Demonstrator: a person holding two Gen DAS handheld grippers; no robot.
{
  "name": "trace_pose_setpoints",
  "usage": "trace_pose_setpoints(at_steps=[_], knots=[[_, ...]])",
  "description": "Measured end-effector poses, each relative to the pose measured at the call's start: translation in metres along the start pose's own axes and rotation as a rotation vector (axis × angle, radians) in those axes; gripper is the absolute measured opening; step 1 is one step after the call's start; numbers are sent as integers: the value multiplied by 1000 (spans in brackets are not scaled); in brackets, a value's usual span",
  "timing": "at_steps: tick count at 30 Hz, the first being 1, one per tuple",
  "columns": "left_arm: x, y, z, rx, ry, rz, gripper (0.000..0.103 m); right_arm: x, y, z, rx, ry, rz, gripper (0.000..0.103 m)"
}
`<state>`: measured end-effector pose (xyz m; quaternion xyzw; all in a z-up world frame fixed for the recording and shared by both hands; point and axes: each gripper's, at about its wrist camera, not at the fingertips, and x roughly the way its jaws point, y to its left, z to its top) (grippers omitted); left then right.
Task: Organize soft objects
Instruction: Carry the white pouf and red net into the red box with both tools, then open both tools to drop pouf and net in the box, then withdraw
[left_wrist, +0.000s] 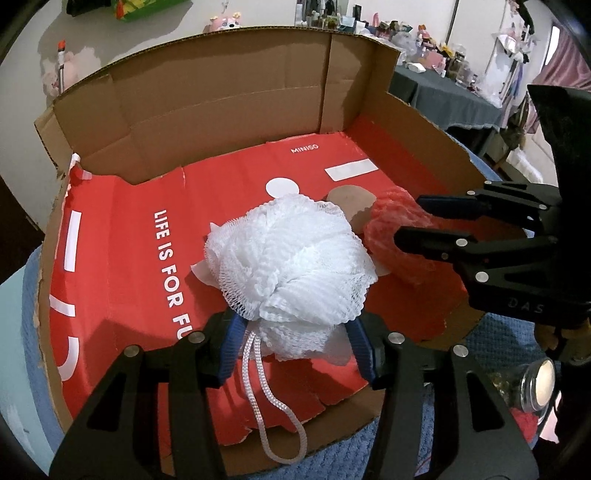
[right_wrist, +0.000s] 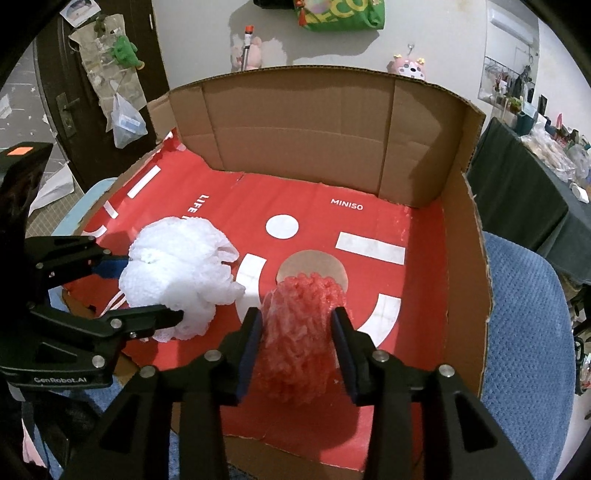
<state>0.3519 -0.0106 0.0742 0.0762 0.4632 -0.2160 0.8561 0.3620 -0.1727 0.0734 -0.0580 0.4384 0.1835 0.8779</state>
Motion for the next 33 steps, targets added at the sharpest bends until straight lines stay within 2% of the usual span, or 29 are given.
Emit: trace_pose_setpoints(at_steps=[8, 12, 16, 18, 19, 25, 33], knots=[[-2, 1, -1, 0, -24, -3, 62, 0, -1, 0, -3, 6, -7, 48], [-4, 2, -2, 1, -35, -2, 67, 1, -2, 0, -2, 11, -7, 58], [-8, 3, -3, -2, -47, -5, 69, 0, -2, -1, -4, 14, -15, 60], [-11, 3, -3, -8, -54, -5, 71, -1, -3, 0, 0, 8, -17, 68], [-13, 3, -3, -10, -60, -4, 72, -2, -3, -1, 2, 6, -17, 68], [-34, 2, -6, -23, -106, -9, 75, -15, -1, -1, 5, -14, -24, 72], [-78, -7, -18, -43, -191, -4, 80, -51, 4, -3, 18, -74, -28, 84]])
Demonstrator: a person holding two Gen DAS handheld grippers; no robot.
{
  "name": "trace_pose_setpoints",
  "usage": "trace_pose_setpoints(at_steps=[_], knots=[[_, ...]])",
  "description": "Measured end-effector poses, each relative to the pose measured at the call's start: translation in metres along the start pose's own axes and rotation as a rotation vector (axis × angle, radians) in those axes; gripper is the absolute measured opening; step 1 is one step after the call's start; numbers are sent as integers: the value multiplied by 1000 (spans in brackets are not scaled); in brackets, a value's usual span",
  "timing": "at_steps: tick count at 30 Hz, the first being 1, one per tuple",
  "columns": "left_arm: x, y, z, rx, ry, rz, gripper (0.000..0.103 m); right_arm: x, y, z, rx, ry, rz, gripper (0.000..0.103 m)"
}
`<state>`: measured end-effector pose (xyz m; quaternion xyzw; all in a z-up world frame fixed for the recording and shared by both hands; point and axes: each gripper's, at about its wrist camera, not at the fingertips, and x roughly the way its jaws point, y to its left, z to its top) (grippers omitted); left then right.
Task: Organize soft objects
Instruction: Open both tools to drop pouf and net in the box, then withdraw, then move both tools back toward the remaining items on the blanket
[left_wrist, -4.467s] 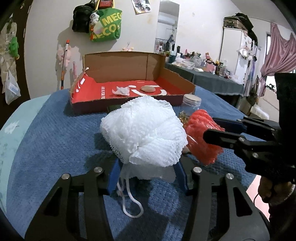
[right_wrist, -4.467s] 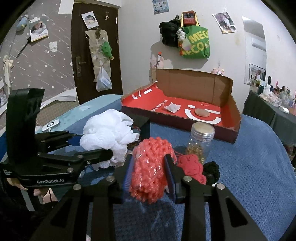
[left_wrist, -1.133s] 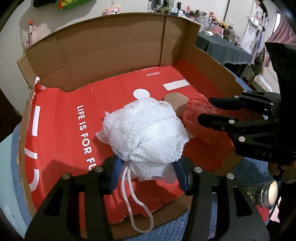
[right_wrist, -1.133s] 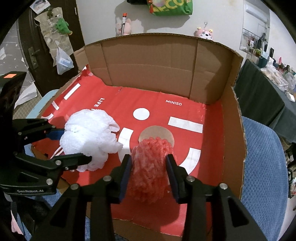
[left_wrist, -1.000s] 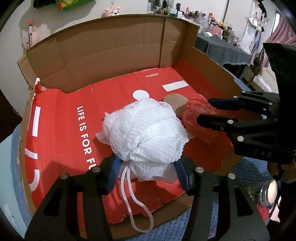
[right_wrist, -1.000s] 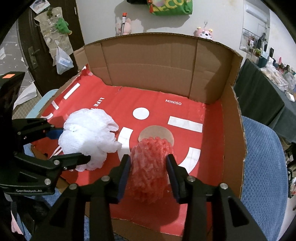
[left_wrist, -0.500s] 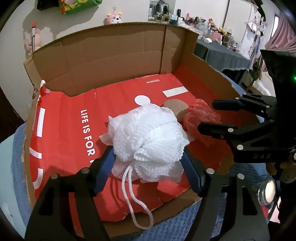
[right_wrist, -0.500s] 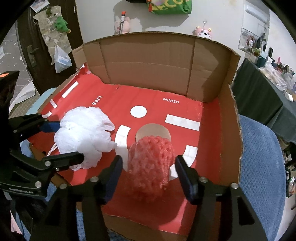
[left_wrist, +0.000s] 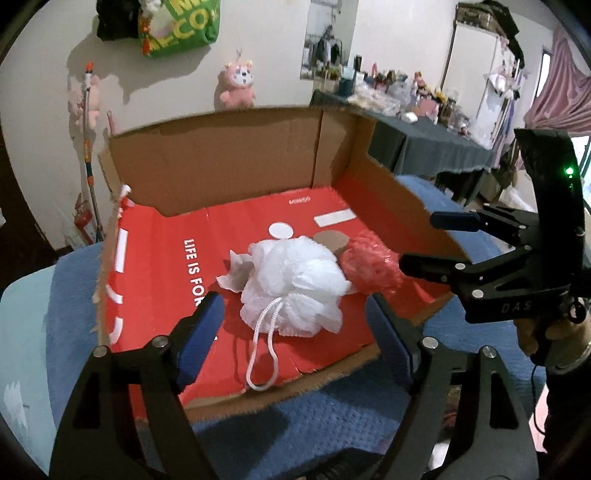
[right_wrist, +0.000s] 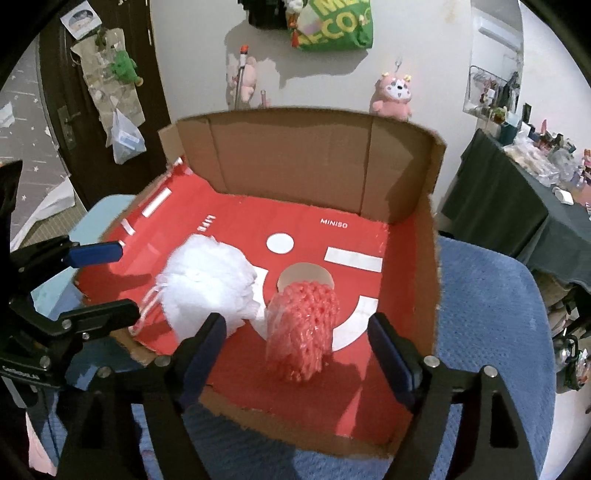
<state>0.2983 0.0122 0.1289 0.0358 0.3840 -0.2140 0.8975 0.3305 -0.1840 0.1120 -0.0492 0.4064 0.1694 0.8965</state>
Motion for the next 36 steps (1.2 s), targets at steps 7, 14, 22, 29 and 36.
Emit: trace_pose_setpoints(at_steps=[7, 14, 22, 29, 36], knots=[[-49, -19, -11, -14, -102, -1, 88, -49, 12, -9, -15, -80, -26, 96], [-96, -39, -31, -22, -220, 46, 94, -99, 23, -29, -15, -172, -59, 103], [-145, -65, -65, -26, -358, 92, 98, -157, 34, -63, 2, -289, -66, 103], [-173, -88, -100, -40, -426, 88, 100, -197, 52, -104, -15, -377, -103, 103], [-185, -107, -139, -36, -478, 134, 103, -206, 76, -150, -46, -416, -159, 103]])
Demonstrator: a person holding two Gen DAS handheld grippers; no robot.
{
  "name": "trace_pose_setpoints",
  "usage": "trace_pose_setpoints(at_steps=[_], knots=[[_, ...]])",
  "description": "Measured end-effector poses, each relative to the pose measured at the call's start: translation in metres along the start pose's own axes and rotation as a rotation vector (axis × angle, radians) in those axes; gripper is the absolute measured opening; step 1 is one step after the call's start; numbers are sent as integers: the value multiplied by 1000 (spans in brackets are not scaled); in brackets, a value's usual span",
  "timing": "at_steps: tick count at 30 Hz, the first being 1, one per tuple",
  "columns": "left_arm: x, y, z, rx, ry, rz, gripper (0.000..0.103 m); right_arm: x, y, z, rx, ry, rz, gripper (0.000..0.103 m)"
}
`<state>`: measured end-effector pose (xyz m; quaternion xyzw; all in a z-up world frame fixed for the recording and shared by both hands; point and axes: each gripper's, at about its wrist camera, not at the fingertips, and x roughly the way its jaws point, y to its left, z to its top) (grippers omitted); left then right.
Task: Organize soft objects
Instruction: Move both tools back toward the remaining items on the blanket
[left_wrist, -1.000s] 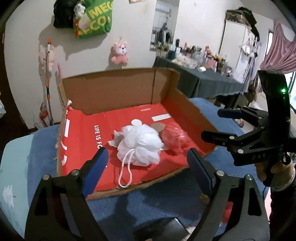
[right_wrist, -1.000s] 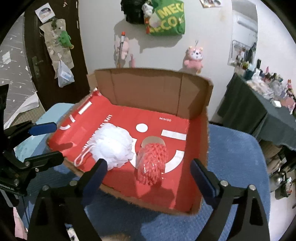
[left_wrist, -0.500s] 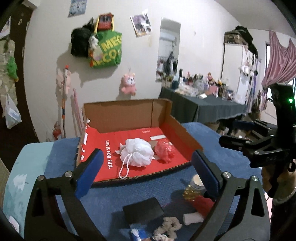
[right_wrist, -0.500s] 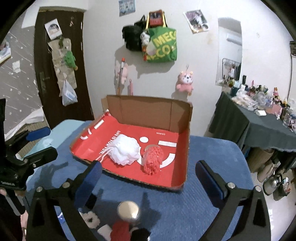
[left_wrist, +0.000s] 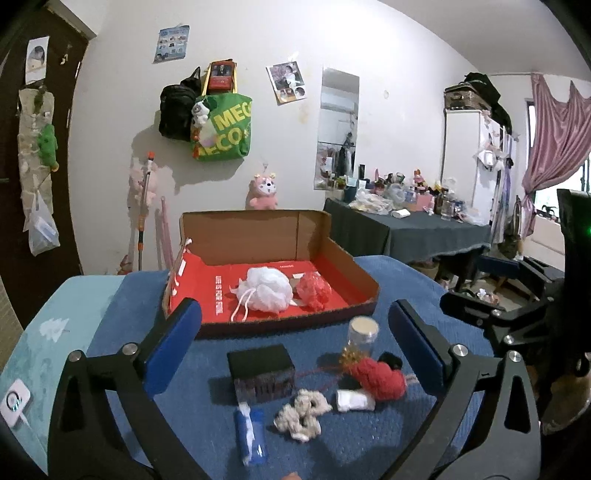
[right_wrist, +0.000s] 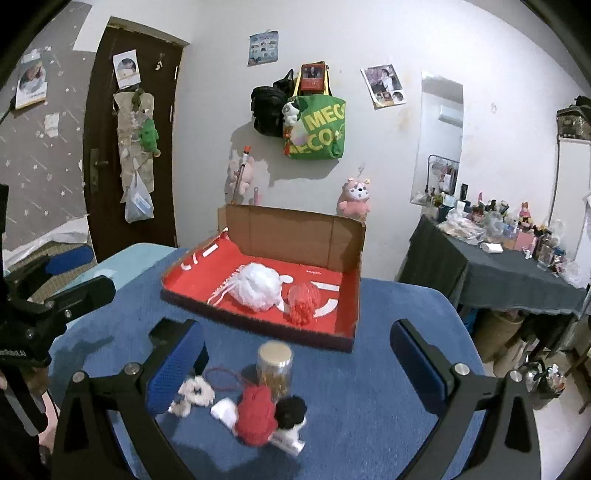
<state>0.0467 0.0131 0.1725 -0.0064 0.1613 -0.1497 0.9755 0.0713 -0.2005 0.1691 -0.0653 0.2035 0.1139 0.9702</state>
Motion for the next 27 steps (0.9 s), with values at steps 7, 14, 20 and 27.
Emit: trace_pose_setpoints(at_steps=[7, 14, 20, 27], knots=[[-2, -2, -34, -7, 34, 12, 103, -3, 10, -36, 21, 13, -13, 103], [9, 5, -70, -54, 115, 29, 103, 13, 10, -68, 70, 54, -12, 103], [25, 13, -93, -83, 190, 37, 103, 30, 11, -86, 78, 114, -5, 103], [35, 18, -107, -101, 240, 41, 103, 44, 14, -99, 76, 162, 7, 103]])
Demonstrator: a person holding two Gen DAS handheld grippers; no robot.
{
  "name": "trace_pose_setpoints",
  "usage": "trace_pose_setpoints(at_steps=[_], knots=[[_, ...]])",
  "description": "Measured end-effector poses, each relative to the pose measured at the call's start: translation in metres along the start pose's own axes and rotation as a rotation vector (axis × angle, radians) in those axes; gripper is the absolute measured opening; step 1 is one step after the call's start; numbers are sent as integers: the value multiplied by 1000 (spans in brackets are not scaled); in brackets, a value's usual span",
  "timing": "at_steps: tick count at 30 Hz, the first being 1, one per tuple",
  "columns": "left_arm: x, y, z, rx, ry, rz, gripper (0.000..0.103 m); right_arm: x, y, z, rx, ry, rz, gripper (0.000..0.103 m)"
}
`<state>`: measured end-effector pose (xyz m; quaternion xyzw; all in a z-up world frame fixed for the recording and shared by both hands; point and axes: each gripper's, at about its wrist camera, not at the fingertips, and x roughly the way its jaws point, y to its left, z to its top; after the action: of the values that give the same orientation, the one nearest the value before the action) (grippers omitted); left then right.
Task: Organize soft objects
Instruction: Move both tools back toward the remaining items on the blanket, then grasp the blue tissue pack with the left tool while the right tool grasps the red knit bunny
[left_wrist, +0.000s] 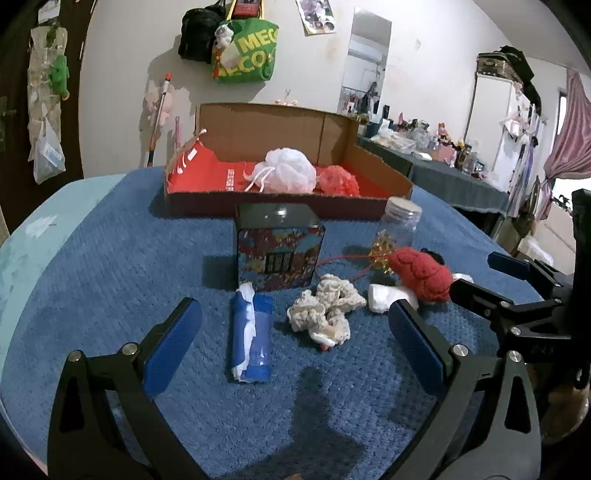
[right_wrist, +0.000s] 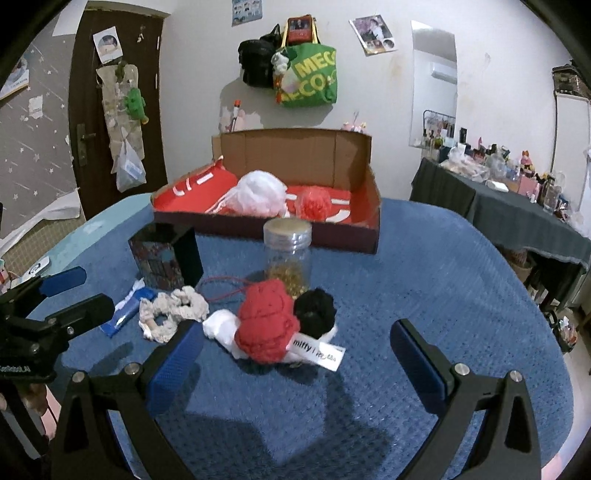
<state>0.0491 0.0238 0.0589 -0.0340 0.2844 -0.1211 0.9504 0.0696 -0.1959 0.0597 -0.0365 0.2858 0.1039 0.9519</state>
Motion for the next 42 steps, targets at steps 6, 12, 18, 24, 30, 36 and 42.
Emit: trace_pose_setpoints(at_steps=[6, 12, 18, 24, 30, 36, 42], knots=[[7, 2, -2, -2, 27, 7, 103, 7, 0, -4, -8, 22, -8, 103], [16, 8, -3, 0, 65, 46, 103, 13, -1, -4, -8, 30, -9, 103], [23, 19, -1, 0, 102, 62, 102, 24, 4, -1, -50, 41, -20, 103], [29, 25, 2, 20, 137, 62, 102, 33, 15, 5, -125, 45, -40, 101], [41, 29, 2, 44, 187, 45, 76, 46, 24, 10, -195, 69, -60, 89], [53, 29, -5, 78, 207, 23, 31, 52, 27, 8, -224, 80, -57, 59], [48, 33, -4, 55, 187, 4, 25, 40, 27, 8, -221, 38, -11, 45]])
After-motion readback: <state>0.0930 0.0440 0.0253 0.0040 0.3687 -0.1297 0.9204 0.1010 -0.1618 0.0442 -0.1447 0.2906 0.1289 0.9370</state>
